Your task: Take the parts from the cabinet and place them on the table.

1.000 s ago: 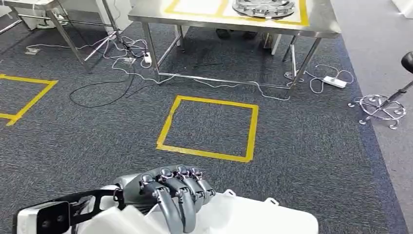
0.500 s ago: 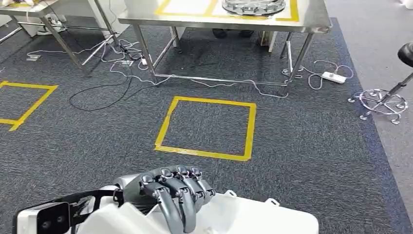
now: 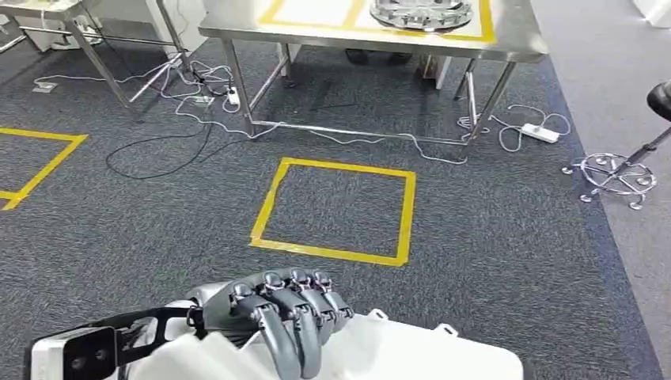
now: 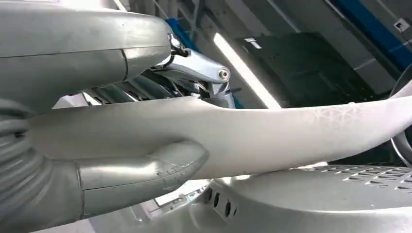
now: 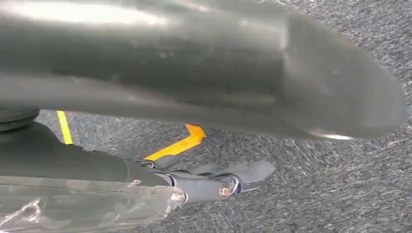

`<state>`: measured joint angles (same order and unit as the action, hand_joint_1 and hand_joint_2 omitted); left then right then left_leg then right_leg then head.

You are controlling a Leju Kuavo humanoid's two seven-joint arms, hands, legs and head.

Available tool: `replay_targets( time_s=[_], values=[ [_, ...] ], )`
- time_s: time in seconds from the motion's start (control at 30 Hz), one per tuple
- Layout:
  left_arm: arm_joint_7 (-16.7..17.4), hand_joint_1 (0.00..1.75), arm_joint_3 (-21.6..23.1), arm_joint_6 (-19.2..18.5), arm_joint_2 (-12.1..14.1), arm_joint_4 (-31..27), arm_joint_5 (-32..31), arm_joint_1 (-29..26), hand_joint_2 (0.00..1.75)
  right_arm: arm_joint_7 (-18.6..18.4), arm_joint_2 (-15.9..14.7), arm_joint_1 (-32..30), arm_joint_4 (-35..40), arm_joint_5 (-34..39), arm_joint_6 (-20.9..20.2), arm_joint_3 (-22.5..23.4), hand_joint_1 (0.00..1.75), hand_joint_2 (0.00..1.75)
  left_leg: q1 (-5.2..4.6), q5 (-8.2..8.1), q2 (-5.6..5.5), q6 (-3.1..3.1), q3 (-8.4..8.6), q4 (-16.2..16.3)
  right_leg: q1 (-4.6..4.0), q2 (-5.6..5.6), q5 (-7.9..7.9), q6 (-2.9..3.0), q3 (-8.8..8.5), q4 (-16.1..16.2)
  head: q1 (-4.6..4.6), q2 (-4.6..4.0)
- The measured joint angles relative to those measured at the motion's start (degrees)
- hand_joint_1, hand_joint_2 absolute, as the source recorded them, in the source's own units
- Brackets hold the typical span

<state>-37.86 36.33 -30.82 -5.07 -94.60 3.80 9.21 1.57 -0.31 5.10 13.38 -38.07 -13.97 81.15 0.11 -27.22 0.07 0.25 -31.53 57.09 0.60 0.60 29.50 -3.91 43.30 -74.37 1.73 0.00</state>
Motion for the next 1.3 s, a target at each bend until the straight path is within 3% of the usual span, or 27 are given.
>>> replay_targets(
  time_s=[0.07, 0.1, 0.23, 0.3, 0.33, 0.4, 0.43, 0.47, 0.5, 0.57, 0.6, 0.63, 0.67, 0.77, 0.83, 0.9, 0.93, 0.97, 1.0, 1.03, 1.07, 1.1, 1.13, 1.17, 1.2, 1.27, 1.3],
  values=[
    [0.0, 1.75, 0.0, 0.0, 0.0, 0.0, 0.0, 0.0, 1.75, 0.0, -0.1, 0.0, 0.0, 0.0, 0.0, -0.1, 0.00, 0.00, 0.09, -1.00, 0.01, -0.44, 1.53, 0.0, 0.18, -0.31, -6.19, -0.01, -5.08, 10.9, 0.00, 0.00],
    [0.0, 1.75, 0.0, 0.0, 0.0, 0.0, 0.0, 0.0, 1.75, 0.0, -0.1, -0.1, 0.0, 0.0, 0.0, -0.1, 0.00, 0.00, 0.02, -1.50, 0.08, -0.81, 1.88, 0.0, 0.21, -0.75, -6.38, -0.16, -6.74, 13.9, -0.02, 0.00],
    [-0.1, 1.75, 0.0, 0.0, -0.1, 0.0, -0.2, 0.1, 1.75, 0.0, 0.0, 0.0, 0.0, 0.0, 0.0, -0.2, 0.00, 0.00, -0.19, -2.09, -0.01, -1.96, 2.46, -0.8, -0.38, -0.39, -4.78, 1.85, -7.28, 14.6, -0.24, 0.00],
    [-0.2, 1.75, 0.0, 0.0, -0.2, 0.0, -0.3, 0.2, 1.75, 0.1, 0.0, -0.1, 0.0, 0.0, -0.2, -0.2, 0.00, 0.00, -0.15, -2.84, -0.03, -2.55, 2.51, 0.4, -0.05, -0.16, -4.40, 2.75, -8.44, 15.1, -0.44, 0.00],
    [-0.2, 1.75, 0.0, 0.1, -0.2, 0.0, -0.4, 0.2, 1.75, 0.1, -0.1, -0.1, 0.0, 0.0, -0.2, -0.2, 0.00, 0.00, -0.17, -4.16, -0.03, -2.63, 0.67, 4.0, -0.07, -0.19, -4.01, 3.15, -8.97, 15.2, -0.70, 0.00],
    [-0.3, 1.75, 0.0, 0.1, -0.1, 0.0, -0.4, 0.1, 1.75, 0.1, -0.1, 0.1, 0.0, 0.0, -0.3, -0.2, 0.00, 0.00, -0.16, -7.29, -0.03, -2.72, -5.80, 13.9, -0.18, -0.17, -3.12, 3.50, -9.82, 15.2, -0.72, 0.00],
    [-0.3, 1.75, 0.0, 0.1, 0.0, 0.0, -0.4, 0.1, 1.75, 0.1, -0.1, 0.0, 0.0, 0.0, -0.3, -0.2, 0.00, 0.00, -0.16, -7.80, -0.03, -2.68, -8.93, 17.7, -0.25, -0.11, -2.57, 3.55, -10.37, 15.2, -0.79, 0.00],
    [-0.3, 1.75, 0.0, 0.2, 0.1, 0.0, -0.4, 0.0, 1.75, 0.1, -0.1, -0.1, 0.0, -0.1, -0.3, -0.2, 0.00, 0.00, -0.16, -6.57, -0.04, -2.57, -10.70, 18.5, -0.28, -0.01, -2.09, 3.53, -11.10, 15.2, -0.74, 0.00],
    [-0.3, 1.75, 0.0, 0.2, 0.1, 0.0, -0.5, 0.0, 1.75, 0.1, -0.1, -0.1, 0.0, -0.1, -0.3, -0.2, 0.00, 0.00, -0.18, -3.95, -0.04, -2.38, -10.98, 17.0, -0.29, 0.14, -1.48, 3.46, -11.95, 15.2, -0.77, 0.00],
    [-0.3, 1.75, -0.1, 0.2, 0.1, 0.0, -0.5, 0.0, 1.75, 0.1, -0.1, -0.1, 0.0, -0.1, -0.3, -0.2, 0.00, 0.00, -0.27, 3.54, -0.05, -1.80, -8.44, 8.4, -0.26, 0.48, -0.12, 3.20, -13.98, 15.3, -0.77, 0.00],
    [-0.3, 1.75, -0.1, 0.2, 0.1, 0.0, -0.5, 0.0, 1.75, 0.1, -0.1, -0.2, 0.0, -0.1, -0.3, -0.2, 0.00, 0.00, -0.39, 6.63, -0.05, -1.44, -6.94, 3.6, -0.18, 0.58, 0.64, 2.92, -14.00, 15.4, -0.77, 0.00],
    [-0.3, 1.75, -0.1, 0.2, 0.1, 0.0, -0.5, 0.0, 1.75, 0.1, -0.1, 0.1, 0.0, -0.1, -0.3, -0.2, 0.00, 0.00, -0.68, 5.82, -0.15, -1.17, -6.15, 1.9, -0.63, 0.68, 1.52, 2.36, -14.54, 15.1, -0.59, 0.00],
    [-0.3, 1.75, -0.1, 0.3, 0.1, 0.0, -0.6, 0.0, 1.75, 0.1, -0.1, 0.1, 0.0, -0.1, -0.3, -0.2, 0.00, 0.00, -0.67, 5.03, -0.16, -1.19, -5.89, 1.2, -0.37, 0.83, 1.71, 2.08, -14.56, 15.6, -0.68, 0.00],
    [-0.4, 1.75, -0.1, 0.3, 0.0, 0.0, -0.6, 0.1, 1.75, 0.0, 0.0, 0.0, 0.0, -0.1, -0.3, -0.2, 0.00, 0.00, -0.58, 4.41, -0.48, -0.16, -4.97, 0.4, -0.22, 0.66, 1.53, 0.88, -16.36, 16.4, -0.59, 0.00],
    [-0.4, 1.75, -0.1, 0.3, -0.1, 0.0, -0.7, 0.1, 1.75, 0.0, 0.0, 0.3, 0.0, -0.1, -0.3, -0.3, 0.00, 0.00, -0.33, 3.46, -0.35, 0.44, -3.53, 0.1, -0.21, 0.15, 1.93, 0.60, -13.70, 11.2, -0.35, 0.02],
    [-0.4, 1.75, -0.1, 0.3, -0.1, 0.0, -0.7, 0.1, 1.75, 0.0, -0.1, 0.2, 0.0, -0.1, -0.3, -0.3, 0.00, 0.00, -0.33, 2.39, -0.29, 0.64, -2.56, 0.1, -0.08, 0.09, 4.75, 0.13, -7.66, 2.3, -0.44, 0.02],
    [-0.4, 1.75, -0.1, 0.3, -0.1, 0.0, -0.7, 0.0, 1.75, 0.0, -0.1, 0.0, 0.0, -0.1, -0.3, -0.3, 0.00, 0.00, -0.33, 1.77, -0.32, 0.68, -1.91, 0.1, -0.07, 0.08, 6.72, 0.09, -4.95, -0.9, -0.37, 0.00],
    [-0.4, 1.75, -0.1, 0.3, -0.1, 0.0, -0.8, 0.0, 1.75, 0.0, -0.1, -0.2, 0.0, -0.1, -0.3, -0.4, 0.00, 0.00, -0.33, 1.17, -0.42, 0.66, -1.16, 0.1, 0.01, 0.06, 7.39, -0.08, -3.25, -1.9, -0.33, 0.00],
    [-0.4, 1.75, -0.1, 0.3, -0.1, 0.0, -0.8, 0.0, 1.75, 0.0, -0.1, -0.2, 0.0, -0.1, -0.3, -0.4, 0.00, 0.00, -0.32, 0.48, -0.49, 0.57, -0.20, 0.1, 0.12, 0.04, 6.49, -0.33, -2.65, -0.7, -0.39, 0.00],
    [-0.4, 1.75, -0.1, 0.3, -0.1, 0.0, -0.8, 0.0, 1.75, 0.0, -0.1, -0.2, 0.0, -0.1, -0.3, -0.4, 0.00, 0.00, -0.26, -0.28, -0.50, 0.42, 0.92, 0.1, 0.18, -0.02, 4.20, -0.39, -3.07, 2.6, -0.35, 0.00],
    [-0.4, 1.75, -0.1, 0.3, -0.1, 0.0, -0.9, 0.0, 1.75, 0.0, -0.1, -0.2, 0.0, -0.1, -0.3, -0.4, 0.00, 0.00, -0.13, -1.12, -0.50, 0.17, 2.15, 0.1, 0.25, -0.05, 0.80, -0.39, -4.25, 7.2, -0.39, 0.00],
    [-0.4, 1.75, -0.1, 0.3, -0.1, 0.0, -0.9, 0.0, 1.75, 0.0, -0.1, -0.2, 0.0, 0.0, -0.3, -0.4, 0.00, 0.00, -0.05, -1.97, -0.48, -0.14, 3.18, 0.1, 0.44, -0.20, -3.75, -0.60, -5.43, 11.8, -0.33, 0.00],
    [-0.4, 1.75, -0.1, 0.3, 0.0, 0.0, -0.9, 0.0, 1.75, 0.0, 0.0, -0.4, -0.1, 0.0, -0.3, -0.4, 0.00, 0.00, -0.20, -2.69, -0.44, -0.53, 3.95, 0.3, 0.48, -0.80, -7.25, -0.51, -5.48, 14.2, -0.13, 0.00],
    [-0.4, 1.75, -0.2, 0.4, 0.0, 0.0, -1.0, 0.0, 1.75, 0.0, 0.0, -0.2, -0.1, 0.0, -0.3, -0.4, 0.00, 0.00, -0.36, -3.03, -0.54, -0.78, 4.08, 0.1, 0.33, -0.98, -5.44, 0.64, -5.67, 14.2, -0.13, 0.00],
    [-0.4, 1.75, -0.2, 0.5, -0.1, -0.1, -1.1, 0.0, 1.75, 0.0, 0.0, -0.1, -0.1, 0.0, -0.3, -0.5, 0.00, 0.00, -0.36, -3.34, -0.53, -1.23, 4.07, -0.4, 0.07, -0.80, -6.44, 1.17, -6.13, 14.1, -0.37, 0.00],
    [-0.4, 1.75, -0.2, 0.5, -0.1, -0.1, -1.1, 0.0, 1.75, 0.0, 0.0, -0.1, -0.1, 0.0, -0.3, -0.5, 0.00, 0.00, -0.31, -3.01, -0.52, -1.72, 4.53, -0.2, 0.10, -0.64, -6.12, 1.87, -6.54, 14.3, -0.39, 0.00],
    [-0.4, 1.75, -0.2, 0.5, -0.1, -0.2, -1.2, 0.0, 1.75, 0.0, 0.0, -0.1, -0.1, 0.0, -0.3, -0.5, 0.00, 0.00, -0.28, -2.78, -0.44, -1.93, 3.76, 1.5, 0.25, -0.56, -5.83, 2.26, -7.03, 14.6, -0.39, 0.00]
  ],
)
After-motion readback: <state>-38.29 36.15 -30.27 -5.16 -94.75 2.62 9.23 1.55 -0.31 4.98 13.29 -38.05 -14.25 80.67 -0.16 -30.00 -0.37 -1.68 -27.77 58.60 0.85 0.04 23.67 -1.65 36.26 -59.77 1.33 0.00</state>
